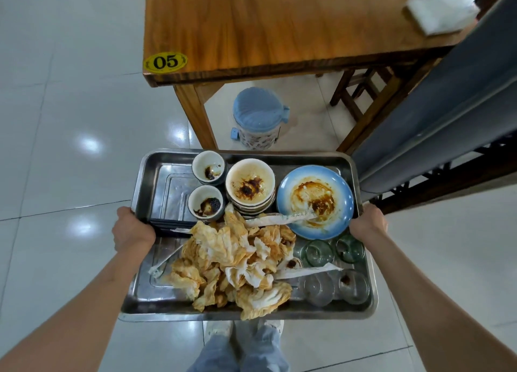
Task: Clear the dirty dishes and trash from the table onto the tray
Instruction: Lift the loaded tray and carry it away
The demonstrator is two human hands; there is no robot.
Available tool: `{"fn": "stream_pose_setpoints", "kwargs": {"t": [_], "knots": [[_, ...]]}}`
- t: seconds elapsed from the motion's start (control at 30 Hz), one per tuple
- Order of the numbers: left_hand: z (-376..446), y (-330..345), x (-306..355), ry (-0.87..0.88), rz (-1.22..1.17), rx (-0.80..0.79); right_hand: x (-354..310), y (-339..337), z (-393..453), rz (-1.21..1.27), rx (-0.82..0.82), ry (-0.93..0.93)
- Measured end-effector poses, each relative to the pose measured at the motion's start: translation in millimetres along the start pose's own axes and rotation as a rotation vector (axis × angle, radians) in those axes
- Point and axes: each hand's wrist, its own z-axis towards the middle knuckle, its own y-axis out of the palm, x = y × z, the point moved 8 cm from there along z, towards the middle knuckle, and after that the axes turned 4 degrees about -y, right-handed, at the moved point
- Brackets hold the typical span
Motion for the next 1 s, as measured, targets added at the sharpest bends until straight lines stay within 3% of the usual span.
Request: {"fn": "stream_pose_setpoints", "kwargs": {"t": [0.63,1.0], "knots": [[-103,-108,50,0.231,-0.046,-0.075,63,-123,-137,0.125,0.098,0.085],[-152,-139,72,0.402,-0.026,-0.136,125,-160,-225,0.142,0.194,0.212]]}}
